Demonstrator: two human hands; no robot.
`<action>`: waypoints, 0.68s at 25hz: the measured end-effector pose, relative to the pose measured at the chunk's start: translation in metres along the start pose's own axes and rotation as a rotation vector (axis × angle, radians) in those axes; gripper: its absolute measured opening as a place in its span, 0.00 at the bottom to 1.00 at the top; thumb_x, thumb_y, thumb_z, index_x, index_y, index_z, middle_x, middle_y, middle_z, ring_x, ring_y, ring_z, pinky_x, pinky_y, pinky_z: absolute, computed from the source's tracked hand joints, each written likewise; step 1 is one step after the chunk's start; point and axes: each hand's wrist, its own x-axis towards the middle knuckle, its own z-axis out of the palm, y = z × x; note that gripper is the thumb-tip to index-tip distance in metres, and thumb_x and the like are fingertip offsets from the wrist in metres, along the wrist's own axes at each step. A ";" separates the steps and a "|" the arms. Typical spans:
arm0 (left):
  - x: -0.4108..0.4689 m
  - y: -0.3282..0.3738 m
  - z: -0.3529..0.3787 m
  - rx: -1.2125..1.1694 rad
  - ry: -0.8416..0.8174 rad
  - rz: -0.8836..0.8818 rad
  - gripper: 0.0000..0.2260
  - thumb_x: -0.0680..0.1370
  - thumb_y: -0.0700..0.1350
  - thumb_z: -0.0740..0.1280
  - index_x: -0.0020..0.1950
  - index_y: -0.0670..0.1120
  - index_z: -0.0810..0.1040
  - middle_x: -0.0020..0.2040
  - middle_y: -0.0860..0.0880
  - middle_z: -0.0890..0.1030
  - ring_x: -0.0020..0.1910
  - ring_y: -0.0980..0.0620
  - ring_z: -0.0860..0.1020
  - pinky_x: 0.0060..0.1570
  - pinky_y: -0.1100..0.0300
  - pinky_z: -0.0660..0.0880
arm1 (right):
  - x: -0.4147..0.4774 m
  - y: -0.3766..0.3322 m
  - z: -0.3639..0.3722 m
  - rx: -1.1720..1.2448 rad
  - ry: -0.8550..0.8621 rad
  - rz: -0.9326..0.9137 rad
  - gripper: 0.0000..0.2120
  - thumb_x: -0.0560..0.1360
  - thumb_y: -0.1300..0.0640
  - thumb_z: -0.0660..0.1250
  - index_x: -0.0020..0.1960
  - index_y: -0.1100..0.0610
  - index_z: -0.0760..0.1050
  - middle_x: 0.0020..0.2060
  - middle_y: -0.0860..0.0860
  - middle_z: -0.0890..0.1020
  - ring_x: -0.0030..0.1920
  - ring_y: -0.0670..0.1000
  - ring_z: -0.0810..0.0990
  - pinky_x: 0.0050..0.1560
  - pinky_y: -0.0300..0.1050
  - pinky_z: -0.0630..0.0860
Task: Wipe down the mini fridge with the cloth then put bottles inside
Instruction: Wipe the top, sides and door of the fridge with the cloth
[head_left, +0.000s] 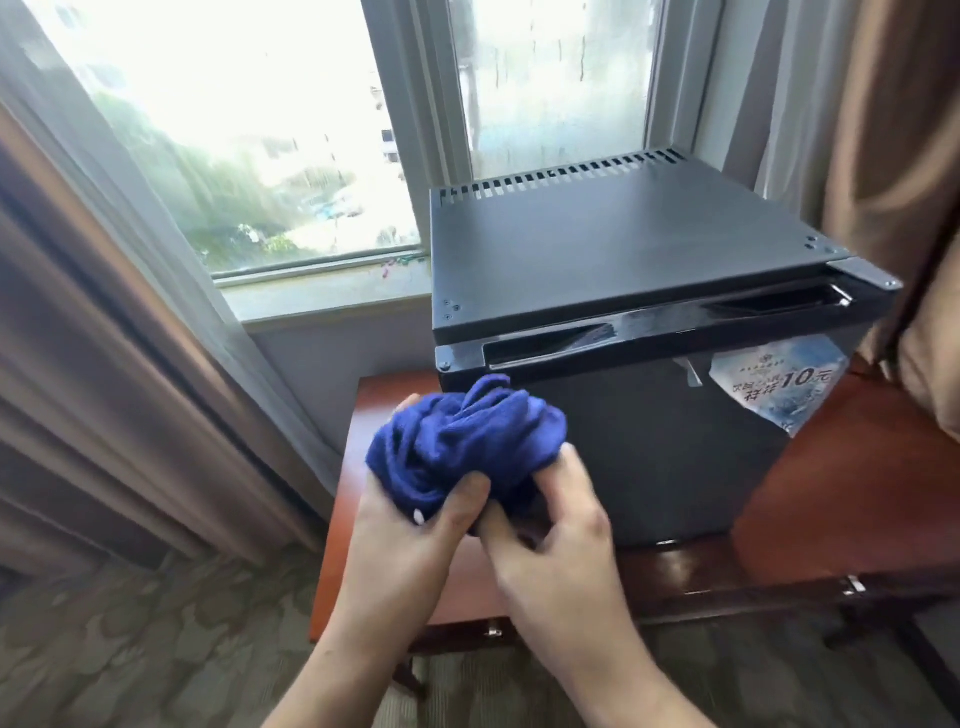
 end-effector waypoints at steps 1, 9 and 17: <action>0.012 0.003 -0.001 0.029 -0.010 0.036 0.24 0.73 0.55 0.75 0.68 0.57 0.76 0.64 0.58 0.82 0.65 0.59 0.79 0.63 0.66 0.74 | 0.010 -0.004 0.001 -0.050 0.042 -0.024 0.16 0.74 0.60 0.73 0.57 0.44 0.79 0.52 0.48 0.81 0.49 0.49 0.84 0.47 0.43 0.81; 0.048 -0.065 -0.036 -0.290 -0.306 -0.254 0.15 0.77 0.50 0.73 0.62 0.51 0.81 0.56 0.46 0.86 0.53 0.46 0.84 0.54 0.48 0.80 | 0.013 0.033 0.067 -0.505 0.293 0.094 0.13 0.73 0.55 0.75 0.54 0.42 0.79 0.52 0.42 0.76 0.49 0.41 0.81 0.51 0.34 0.76; 0.039 -0.120 -0.079 -0.373 -0.547 -0.738 0.12 0.75 0.37 0.70 0.53 0.52 0.83 0.53 0.39 0.86 0.51 0.41 0.86 0.54 0.39 0.81 | -0.036 0.074 0.096 -0.074 0.370 0.639 0.20 0.71 0.47 0.74 0.61 0.38 0.77 0.51 0.53 0.88 0.48 0.61 0.88 0.50 0.65 0.84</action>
